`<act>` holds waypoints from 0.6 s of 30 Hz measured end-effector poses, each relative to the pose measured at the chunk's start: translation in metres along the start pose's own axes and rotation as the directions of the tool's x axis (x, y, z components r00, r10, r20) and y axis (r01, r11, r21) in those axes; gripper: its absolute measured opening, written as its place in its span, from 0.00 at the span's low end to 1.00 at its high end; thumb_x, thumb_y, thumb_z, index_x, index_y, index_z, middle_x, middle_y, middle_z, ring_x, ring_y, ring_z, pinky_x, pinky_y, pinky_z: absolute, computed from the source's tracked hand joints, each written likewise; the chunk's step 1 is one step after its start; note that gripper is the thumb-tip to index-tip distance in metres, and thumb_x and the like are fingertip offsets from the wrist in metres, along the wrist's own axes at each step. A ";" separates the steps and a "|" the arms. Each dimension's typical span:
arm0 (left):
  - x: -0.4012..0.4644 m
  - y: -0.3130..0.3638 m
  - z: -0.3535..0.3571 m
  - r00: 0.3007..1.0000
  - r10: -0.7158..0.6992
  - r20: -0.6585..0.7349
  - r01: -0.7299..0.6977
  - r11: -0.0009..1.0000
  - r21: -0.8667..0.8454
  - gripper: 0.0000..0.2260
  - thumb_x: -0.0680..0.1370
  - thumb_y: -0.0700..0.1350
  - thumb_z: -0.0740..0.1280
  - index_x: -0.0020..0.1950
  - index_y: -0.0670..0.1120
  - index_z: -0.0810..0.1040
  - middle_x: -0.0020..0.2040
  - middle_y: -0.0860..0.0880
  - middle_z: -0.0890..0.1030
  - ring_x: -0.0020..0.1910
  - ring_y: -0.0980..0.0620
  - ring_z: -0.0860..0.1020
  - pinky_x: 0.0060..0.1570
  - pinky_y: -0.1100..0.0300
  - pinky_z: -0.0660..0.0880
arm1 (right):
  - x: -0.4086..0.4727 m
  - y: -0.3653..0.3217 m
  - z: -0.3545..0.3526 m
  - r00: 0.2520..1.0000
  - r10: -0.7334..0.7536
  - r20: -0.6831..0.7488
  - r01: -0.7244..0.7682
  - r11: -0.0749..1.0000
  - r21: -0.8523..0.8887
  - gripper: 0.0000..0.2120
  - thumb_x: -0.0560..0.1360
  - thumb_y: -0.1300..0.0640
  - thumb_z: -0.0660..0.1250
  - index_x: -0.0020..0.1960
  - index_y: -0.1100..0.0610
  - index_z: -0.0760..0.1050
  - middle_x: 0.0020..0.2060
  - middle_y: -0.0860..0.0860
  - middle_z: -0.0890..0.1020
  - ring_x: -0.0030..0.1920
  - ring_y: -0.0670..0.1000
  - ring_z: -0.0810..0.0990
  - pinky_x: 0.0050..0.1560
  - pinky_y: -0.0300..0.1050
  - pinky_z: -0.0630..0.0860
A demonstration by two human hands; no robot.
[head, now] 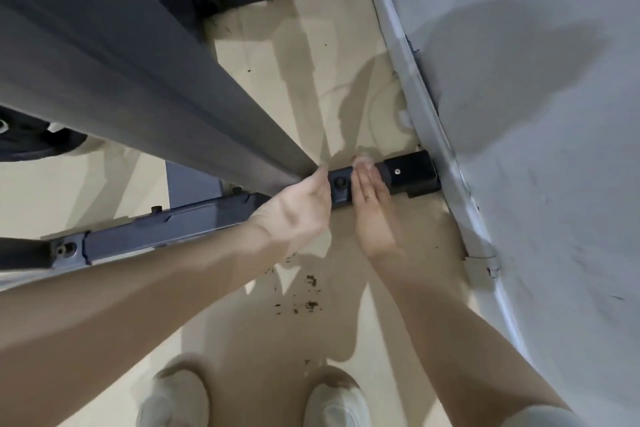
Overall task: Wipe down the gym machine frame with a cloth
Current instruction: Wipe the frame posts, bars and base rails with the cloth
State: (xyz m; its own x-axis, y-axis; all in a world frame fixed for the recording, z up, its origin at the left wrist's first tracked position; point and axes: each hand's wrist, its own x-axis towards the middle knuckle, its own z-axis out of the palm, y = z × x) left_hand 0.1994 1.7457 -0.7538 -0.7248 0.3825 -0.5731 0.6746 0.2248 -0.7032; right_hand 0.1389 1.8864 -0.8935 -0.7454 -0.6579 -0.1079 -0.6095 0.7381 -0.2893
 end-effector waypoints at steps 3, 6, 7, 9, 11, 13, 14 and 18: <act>-0.002 0.003 -0.003 0.999 0.000 0.035 0.002 0.997 -0.074 0.20 0.77 0.42 0.55 0.66 0.33 0.68 0.61 0.36 0.74 0.60 0.38 0.71 0.67 0.44 0.60 | 0.008 0.038 -0.023 0.990 -0.091 -0.103 0.081 0.992 -0.097 0.27 0.78 0.67 0.53 0.76 0.62 0.56 0.75 0.55 0.61 0.75 0.54 0.61 0.74 0.50 0.55; -0.006 0.002 -0.006 0.999 -0.034 0.021 0.037 0.984 -0.175 0.16 0.75 0.41 0.55 0.59 0.37 0.74 0.52 0.41 0.77 0.52 0.42 0.74 0.63 0.50 0.65 | 0.013 0.055 -0.042 0.953 0.256 -0.163 -0.267 0.963 -0.047 0.24 0.76 0.64 0.59 0.70 0.70 0.66 0.66 0.66 0.72 0.67 0.64 0.72 0.68 0.59 0.65; -0.005 0.003 -0.006 0.999 -0.050 0.004 0.050 0.984 -0.168 0.17 0.75 0.40 0.55 0.60 0.37 0.73 0.53 0.40 0.77 0.53 0.41 0.74 0.65 0.49 0.64 | 0.012 0.048 -0.035 0.947 0.287 -0.145 -0.285 0.958 0.033 0.23 0.76 0.64 0.57 0.70 0.70 0.65 0.66 0.67 0.72 0.66 0.65 0.72 0.68 0.60 0.65; -0.002 0.002 -0.008 0.999 -0.046 0.012 0.047 0.977 -0.206 0.20 0.79 0.39 0.53 0.69 0.33 0.65 0.65 0.35 0.71 0.65 0.37 0.68 0.72 0.46 0.53 | 0.008 0.015 -0.036 0.954 0.296 0.046 -0.293 0.893 0.341 0.25 0.82 0.54 0.45 0.74 0.65 0.62 0.71 0.61 0.68 0.72 0.59 0.66 0.70 0.52 0.59; -0.004 -0.004 -0.013 0.997 -0.058 0.047 0.072 0.900 -0.429 0.21 0.82 0.38 0.46 0.74 0.33 0.51 0.75 0.35 0.57 0.74 0.38 0.55 0.73 0.50 0.42 | 0.003 -0.009 -0.047 0.912 0.226 0.341 -0.400 0.668 0.628 0.33 0.81 0.38 0.43 0.74 0.60 0.63 0.71 0.54 0.67 0.73 0.52 0.62 0.69 0.42 0.58; -0.018 -0.023 -0.033 0.962 -0.268 -0.044 0.141 0.632 -0.762 0.24 0.78 0.39 0.43 0.74 0.36 0.58 0.72 0.39 0.65 0.72 0.41 0.64 0.72 0.53 0.55 | -0.002 -0.017 -0.075 0.876 0.209 0.435 -0.481 0.450 0.752 0.24 0.80 0.52 0.64 0.71 0.62 0.67 0.65 0.56 0.75 0.67 0.54 0.73 0.62 0.39 0.68; -0.030 -0.037 -0.046 0.934 -0.356 -0.021 0.141 0.422 -0.896 0.24 0.77 0.38 0.46 0.72 0.39 0.64 0.67 0.43 0.72 0.66 0.42 0.71 0.65 0.53 0.67 | -0.009 -0.021 -0.103 0.871 0.237 0.430 -0.490 0.380 0.784 0.23 0.77 0.61 0.68 0.70 0.64 0.68 0.59 0.56 0.78 0.59 0.54 0.78 0.56 0.40 0.72; -0.091 -0.094 -0.098 0.892 -0.367 0.265 0.239 -0.115 -0.964 0.19 0.80 0.40 0.53 0.71 0.48 0.65 0.61 0.48 0.72 0.52 0.43 0.77 0.47 0.51 0.75 | -0.049 -0.044 -0.236 0.874 0.325 0.360 -0.407 0.088 0.909 0.05 0.77 0.65 0.66 0.52 0.59 0.76 0.37 0.49 0.81 0.33 0.46 0.78 0.31 0.38 0.74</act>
State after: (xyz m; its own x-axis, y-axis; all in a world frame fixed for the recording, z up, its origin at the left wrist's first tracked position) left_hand 0.2162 1.7772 -0.5945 -0.9310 0.0212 -0.3644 -0.1157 0.9297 0.3497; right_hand 0.1386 1.9221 -0.6510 -0.7528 -0.3889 -0.5310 0.4955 0.1962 -0.8462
